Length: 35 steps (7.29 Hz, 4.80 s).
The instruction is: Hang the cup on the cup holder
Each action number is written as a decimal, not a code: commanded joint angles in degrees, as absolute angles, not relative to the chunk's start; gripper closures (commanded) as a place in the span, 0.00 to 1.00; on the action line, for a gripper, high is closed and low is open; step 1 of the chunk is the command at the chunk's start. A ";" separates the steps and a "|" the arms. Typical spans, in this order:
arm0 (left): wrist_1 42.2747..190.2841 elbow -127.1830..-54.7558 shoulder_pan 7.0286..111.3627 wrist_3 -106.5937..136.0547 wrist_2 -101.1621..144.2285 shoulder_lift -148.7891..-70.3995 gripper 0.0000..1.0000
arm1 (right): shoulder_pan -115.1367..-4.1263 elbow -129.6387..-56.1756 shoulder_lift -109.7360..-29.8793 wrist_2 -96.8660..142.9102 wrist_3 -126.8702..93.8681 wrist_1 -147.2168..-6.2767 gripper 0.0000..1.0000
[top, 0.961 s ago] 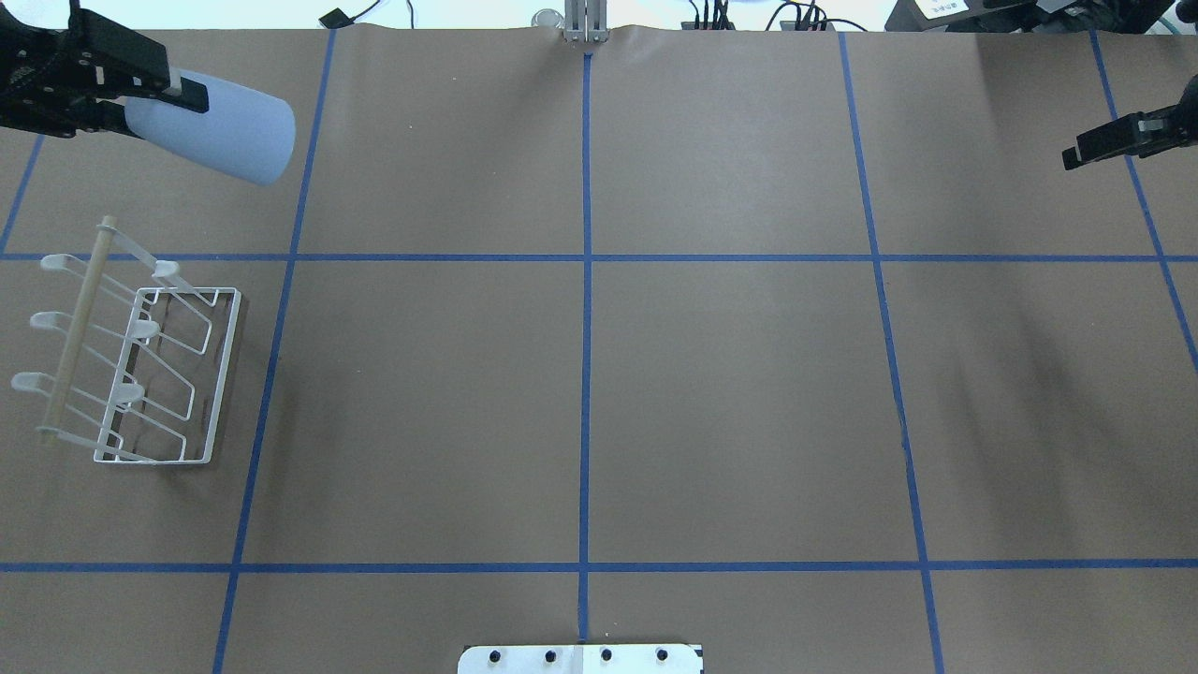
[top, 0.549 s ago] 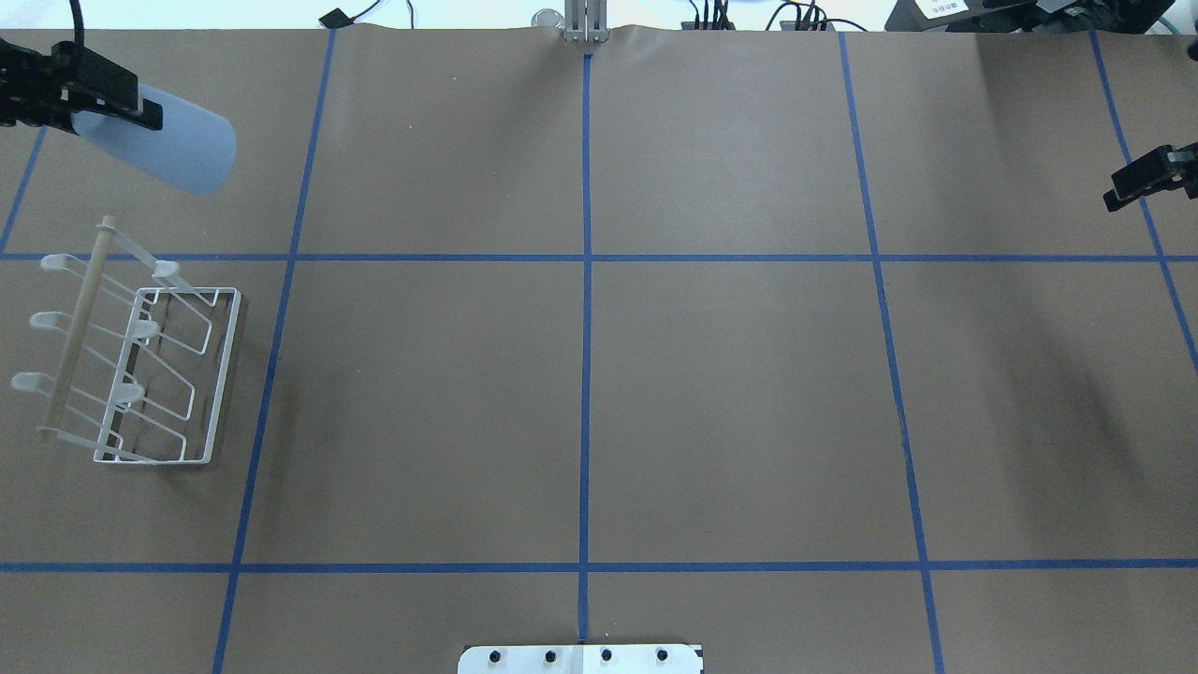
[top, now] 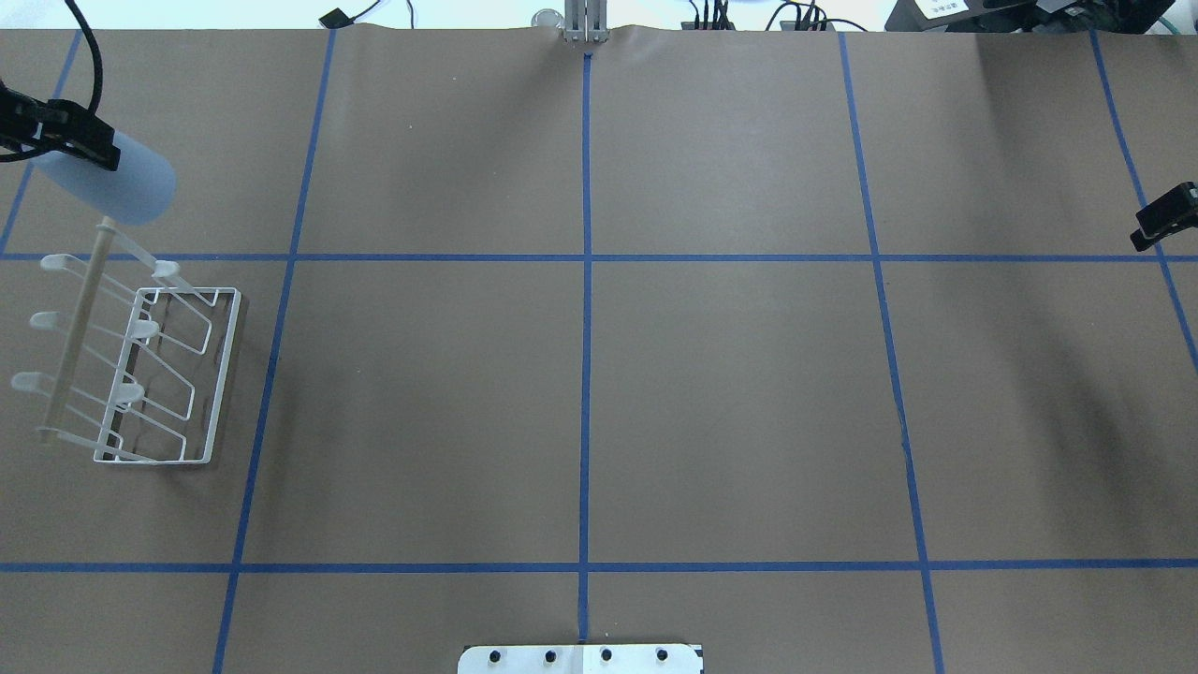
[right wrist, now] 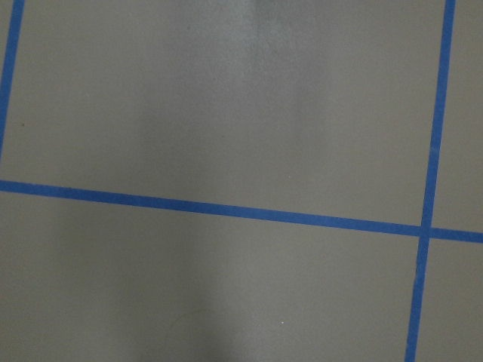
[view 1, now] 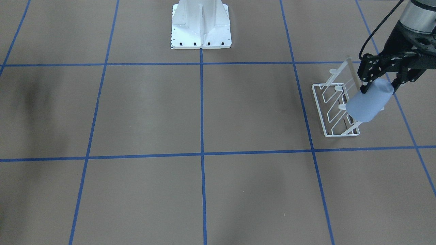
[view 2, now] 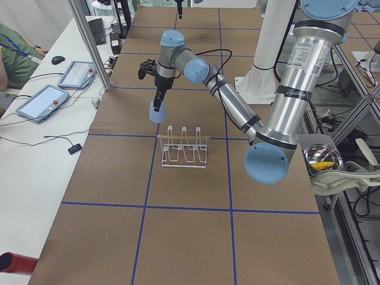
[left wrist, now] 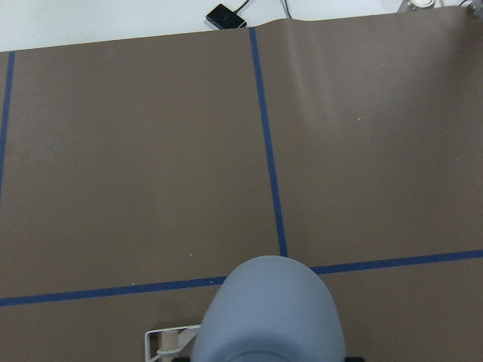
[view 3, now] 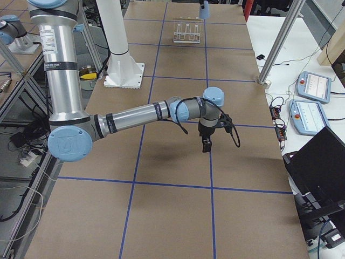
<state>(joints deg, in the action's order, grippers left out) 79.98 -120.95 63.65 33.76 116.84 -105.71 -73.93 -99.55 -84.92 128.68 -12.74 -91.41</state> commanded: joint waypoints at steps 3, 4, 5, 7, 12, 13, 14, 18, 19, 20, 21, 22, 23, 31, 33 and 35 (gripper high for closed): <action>79.28 -119.53 59.16 33.22 114.79 -105.47 1.00 | -73.92 -99.14 -85.17 128.76 -12.04 -91.49 0.00; 79.28 -119.36 58.63 33.31 114.79 -105.03 1.00 | -73.92 -99.14 -85.17 128.76 -12.04 -91.49 0.00; 79.36 -119.01 58.45 33.22 114.79 -105.03 1.00 | -73.92 -99.05 -85.08 128.76 -12.04 -91.41 0.00; 79.37 -118.48 58.10 33.13 114.70 -104.94 1.00 | -73.92 -98.88 -85.08 128.76 -12.04 -91.49 0.00; 79.72 -114.97 56.34 33.05 113.55 -104.94 1.00 | -73.92 -98.88 -85.25 128.76 -12.13 -91.32 0.00; 79.89 -114.18 56.08 33.13 113.55 -105.03 1.00 | -73.92 -99.14 -85.25 128.76 -12.04 -91.32 0.00; 79.81 -114.08 55.73 33.13 113.64 -104.94 1.00 | -73.83 -99.14 -85.25 128.76 -12.04 -91.32 0.00; 79.80 -113.73 55.02 32.70 113.56 -103.98 0.02 | -73.83 -98.01 -85.52 128.76 -12.40 -90.97 0.00; 79.98 -114.17 55.11 30.87 113.47 -103.63 0.02 | -73.83 -97.82 -85.52 128.67 -12.57 -90.88 0.00; 79.98 -115.56 55.54 26.93 113.73 -103.54 0.02 | -73.83 -97.82 -85.43 128.50 -12.92 -90.79 0.00; 79.89 -116.01 56.07 26.29 113.73 -103.62 0.02 | -73.83 -97.91 -84.99 128.41 -12.92 -90.79 0.00; 79.63 -115.84 57.12 26.28 113.90 -103.54 0.02 | -73.92 -98.26 -84.99 128.23 -12.83 -90.70 0.00; 79.63 -115.93 59.65 26.19 114.43 -103.27 0.02 | -73.92 -97.91 -86.12 127.01 -12.48 -90.70 0.00; 86.27 -93.00 87.62 -6.40 129.11 -94.68 0.02 | -87.17 -97.03 -92.62 132.69 -7.77 -90.70 0.00; 87.36 -92.55 87.80 -5.98 130.25 -93.70 0.02 | -89.91 -97.03 -94.03 134.82 -3.08 -91.06 0.00; 87.36 -91.06 87.71 -6.50 130.08 -93.34 0.02 | -91.14 -97.29 -94.74 135.00 -3.08 -91.41 0.00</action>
